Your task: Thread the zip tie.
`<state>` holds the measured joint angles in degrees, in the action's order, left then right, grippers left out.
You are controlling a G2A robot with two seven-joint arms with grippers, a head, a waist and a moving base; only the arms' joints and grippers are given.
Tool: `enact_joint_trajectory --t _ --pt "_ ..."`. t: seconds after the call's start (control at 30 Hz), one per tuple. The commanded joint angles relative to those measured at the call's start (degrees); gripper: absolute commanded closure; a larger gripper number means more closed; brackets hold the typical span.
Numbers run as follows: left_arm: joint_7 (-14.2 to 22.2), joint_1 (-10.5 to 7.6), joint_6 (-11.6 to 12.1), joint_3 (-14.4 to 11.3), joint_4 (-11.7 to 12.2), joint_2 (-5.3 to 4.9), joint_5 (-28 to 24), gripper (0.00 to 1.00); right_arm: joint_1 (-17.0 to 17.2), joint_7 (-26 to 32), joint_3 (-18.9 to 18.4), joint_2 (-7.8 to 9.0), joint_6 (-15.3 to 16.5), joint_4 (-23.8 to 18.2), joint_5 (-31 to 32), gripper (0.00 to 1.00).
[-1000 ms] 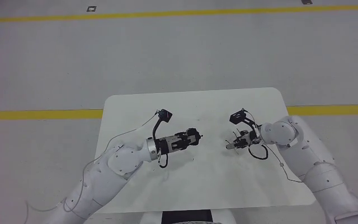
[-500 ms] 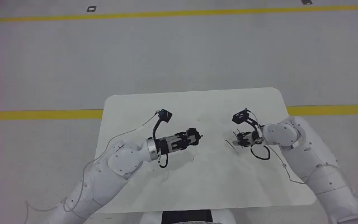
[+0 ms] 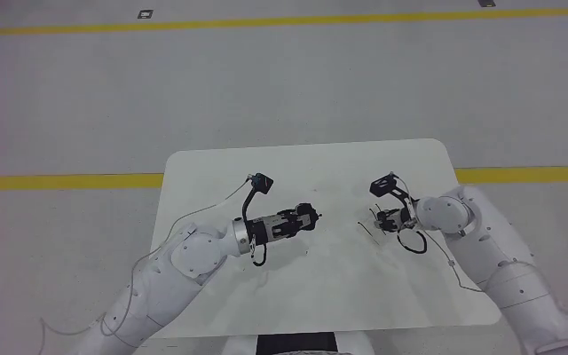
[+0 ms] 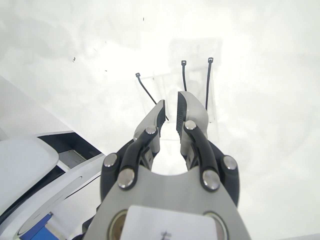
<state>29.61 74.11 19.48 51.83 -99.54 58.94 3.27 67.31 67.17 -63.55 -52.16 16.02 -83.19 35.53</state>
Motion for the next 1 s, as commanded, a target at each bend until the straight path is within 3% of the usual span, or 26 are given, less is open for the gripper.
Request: enact_joint_trajectory --t 0.0,0.17,0.97 --pt "0.0 0.00 0.0 0.0 0.0 0.00 0.0 1.00 0.1 -0.5 0.2 -0.03 -0.5 0.0 0.6 0.84" --pt "0.0 0.00 0.0 0.0 0.0 0.00 0.0 1.00 0.2 -1.8 0.9 -0.15 -0.9 -0.2 1.8 0.80" --pt "0.0 0.00 0.0 0.0 0.0 0.00 0.0 1.00 -1.2 -4.4 3.3 -0.91 -2.6 1.9 5.1 0.84"
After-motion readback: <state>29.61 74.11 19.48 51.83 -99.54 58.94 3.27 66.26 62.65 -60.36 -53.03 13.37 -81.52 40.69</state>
